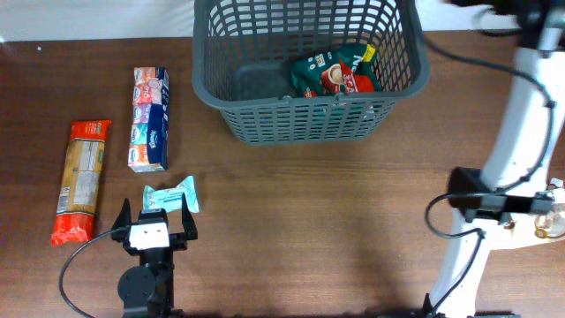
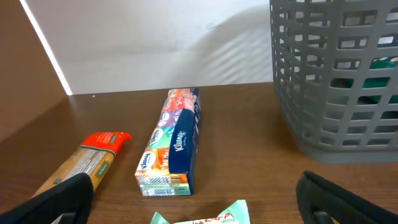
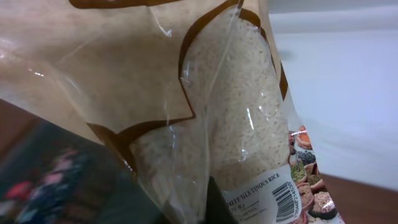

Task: Pack container
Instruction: 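Lift the rice bag and carry it over the basket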

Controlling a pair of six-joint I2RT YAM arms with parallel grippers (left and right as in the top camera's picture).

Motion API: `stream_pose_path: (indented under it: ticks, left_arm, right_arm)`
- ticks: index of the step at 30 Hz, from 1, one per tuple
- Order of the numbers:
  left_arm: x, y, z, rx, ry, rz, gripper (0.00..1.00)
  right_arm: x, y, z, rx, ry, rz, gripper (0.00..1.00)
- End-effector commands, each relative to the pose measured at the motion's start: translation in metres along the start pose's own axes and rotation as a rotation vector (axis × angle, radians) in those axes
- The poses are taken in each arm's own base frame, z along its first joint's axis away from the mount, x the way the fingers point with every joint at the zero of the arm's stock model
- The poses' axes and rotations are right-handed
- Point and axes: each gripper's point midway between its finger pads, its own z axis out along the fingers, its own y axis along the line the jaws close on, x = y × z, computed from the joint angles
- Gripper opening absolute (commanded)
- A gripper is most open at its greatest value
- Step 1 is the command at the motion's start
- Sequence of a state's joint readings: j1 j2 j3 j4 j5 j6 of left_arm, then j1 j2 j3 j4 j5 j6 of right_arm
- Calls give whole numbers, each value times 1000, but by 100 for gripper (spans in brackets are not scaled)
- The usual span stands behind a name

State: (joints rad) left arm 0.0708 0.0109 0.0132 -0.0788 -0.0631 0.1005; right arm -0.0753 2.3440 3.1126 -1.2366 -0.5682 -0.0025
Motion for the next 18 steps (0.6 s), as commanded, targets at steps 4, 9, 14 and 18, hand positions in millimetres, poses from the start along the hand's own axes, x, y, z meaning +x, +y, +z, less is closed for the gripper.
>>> stream_pose_path:
  ticks: [4, 9, 14, 18]
  left_arm:
    - [1, -1, 0, 5, -1, -9, 99]
    - [1, -1, 0, 5, -1, -9, 99]
    - [1, -1, 0, 5, -1, -9, 99]
    - [1, -1, 0, 5, -1, -9, 99]
  right_arm:
    - [-13, 108, -1, -216, -34, -102, 4]
    - [19, 124, 22, -163, 82, -117, 4]
    - [61, 98, 55, 8, 235, -142, 4]
    - [104, 59, 84, 164, 366, -118, 4]
